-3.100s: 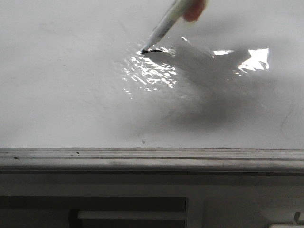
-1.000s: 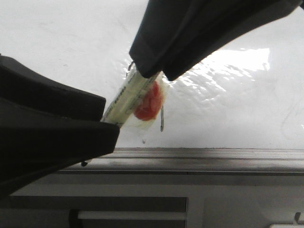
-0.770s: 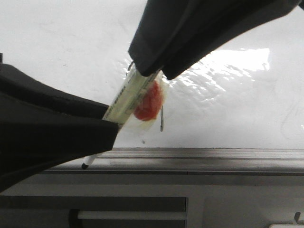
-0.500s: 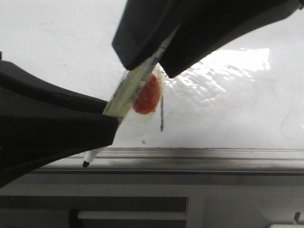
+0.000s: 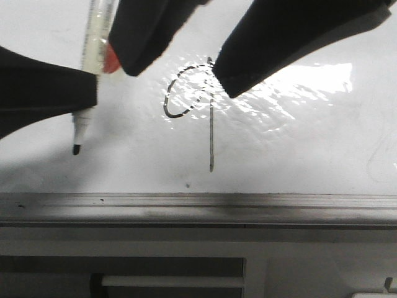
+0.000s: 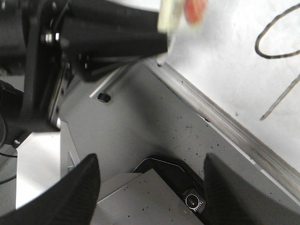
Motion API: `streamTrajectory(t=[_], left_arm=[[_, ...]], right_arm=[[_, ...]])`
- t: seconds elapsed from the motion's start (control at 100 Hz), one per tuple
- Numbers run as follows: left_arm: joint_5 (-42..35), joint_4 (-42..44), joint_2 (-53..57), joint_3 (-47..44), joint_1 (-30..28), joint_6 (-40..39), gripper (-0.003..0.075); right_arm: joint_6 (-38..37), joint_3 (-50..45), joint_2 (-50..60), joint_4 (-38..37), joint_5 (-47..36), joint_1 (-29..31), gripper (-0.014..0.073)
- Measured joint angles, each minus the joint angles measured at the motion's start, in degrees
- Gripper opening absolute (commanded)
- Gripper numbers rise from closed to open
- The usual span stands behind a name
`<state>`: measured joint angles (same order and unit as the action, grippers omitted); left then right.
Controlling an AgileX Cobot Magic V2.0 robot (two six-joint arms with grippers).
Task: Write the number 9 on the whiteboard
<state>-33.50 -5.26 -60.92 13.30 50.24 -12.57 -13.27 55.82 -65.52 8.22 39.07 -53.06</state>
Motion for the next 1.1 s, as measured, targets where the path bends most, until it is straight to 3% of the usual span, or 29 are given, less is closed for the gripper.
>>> streamTrajectory(t=[0.21,0.31,0.61,1.1], left_arm=[[15.47,-9.88,1.46,3.54,0.00,-0.19,-0.0021],[19.10,-11.95,1.46,5.37,0.00,-0.22,-0.0021],[20.59,-17.91,0.86,6.14,0.00,-0.32,-0.0020],[18.72,-18.70,-2.43,6.61,1.85,-1.45,-0.0017]], right_arm=[[0.00,0.00,0.36,0.00,-0.27,0.00,0.0419],[0.00,0.00,0.36,0.00,-0.27,0.00,0.0419],[0.00,0.00,0.36,0.00,-0.27,0.00,0.0419],[0.00,0.00,0.36,0.00,-0.27,0.00,0.0419]])
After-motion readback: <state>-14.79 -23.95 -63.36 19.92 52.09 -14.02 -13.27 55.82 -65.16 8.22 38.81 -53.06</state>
